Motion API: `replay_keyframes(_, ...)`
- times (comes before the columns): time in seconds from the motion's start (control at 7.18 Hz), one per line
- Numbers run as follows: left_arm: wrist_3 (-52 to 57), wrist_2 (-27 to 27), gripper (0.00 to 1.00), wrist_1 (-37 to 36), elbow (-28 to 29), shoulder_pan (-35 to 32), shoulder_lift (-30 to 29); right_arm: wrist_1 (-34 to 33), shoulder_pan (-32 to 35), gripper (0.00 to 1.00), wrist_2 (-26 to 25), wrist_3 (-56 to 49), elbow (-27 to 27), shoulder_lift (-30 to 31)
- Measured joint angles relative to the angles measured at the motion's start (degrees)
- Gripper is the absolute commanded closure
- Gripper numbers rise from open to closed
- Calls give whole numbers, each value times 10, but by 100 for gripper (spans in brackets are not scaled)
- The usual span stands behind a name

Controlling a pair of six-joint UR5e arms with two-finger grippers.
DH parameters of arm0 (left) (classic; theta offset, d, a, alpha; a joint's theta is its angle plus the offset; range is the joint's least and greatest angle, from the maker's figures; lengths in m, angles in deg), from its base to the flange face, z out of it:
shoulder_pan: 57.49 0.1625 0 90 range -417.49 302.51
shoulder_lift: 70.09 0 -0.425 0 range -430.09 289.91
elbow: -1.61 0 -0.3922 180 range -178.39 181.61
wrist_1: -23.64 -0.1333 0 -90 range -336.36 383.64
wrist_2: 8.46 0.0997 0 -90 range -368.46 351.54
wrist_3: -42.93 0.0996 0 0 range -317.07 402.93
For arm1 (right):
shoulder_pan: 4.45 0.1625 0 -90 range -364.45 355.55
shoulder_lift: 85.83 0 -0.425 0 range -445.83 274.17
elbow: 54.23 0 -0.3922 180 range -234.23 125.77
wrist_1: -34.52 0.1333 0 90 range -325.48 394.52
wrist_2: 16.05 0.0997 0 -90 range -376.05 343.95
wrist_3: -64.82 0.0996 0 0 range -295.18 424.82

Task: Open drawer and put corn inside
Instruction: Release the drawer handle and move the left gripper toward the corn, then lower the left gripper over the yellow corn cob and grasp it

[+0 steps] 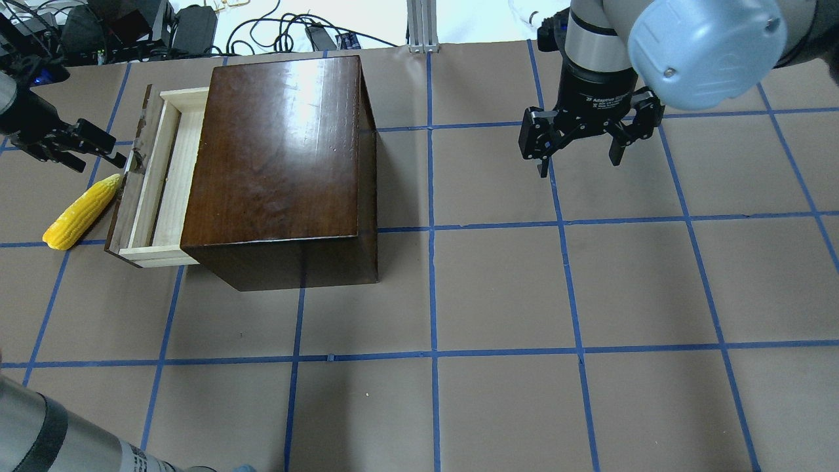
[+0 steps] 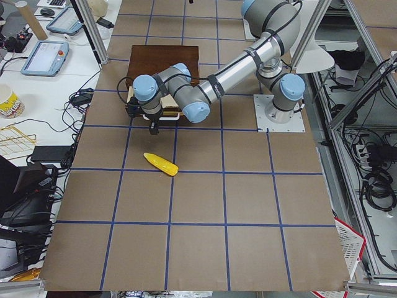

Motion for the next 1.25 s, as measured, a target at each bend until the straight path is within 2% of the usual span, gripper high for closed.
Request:
replay_keyframes(0.28, 11, 17, 0, 48, 51, 10, 5, 0, 0, 0, 0, 0, 0, 0)
replay_keyframes(0.56, 75, 49, 0, 53, 69, 37, -7, 0, 0, 0, 0, 0, 0, 0)
replay_keyframes(0.84, 166, 75, 0, 19, 60, 56, -24, 0, 0, 0, 0, 0, 0, 0)
replay_keyframes(1.25, 263, 103, 0, -65, 13, 67, -37, 0, 0, 0, 0, 0, 0, 0)
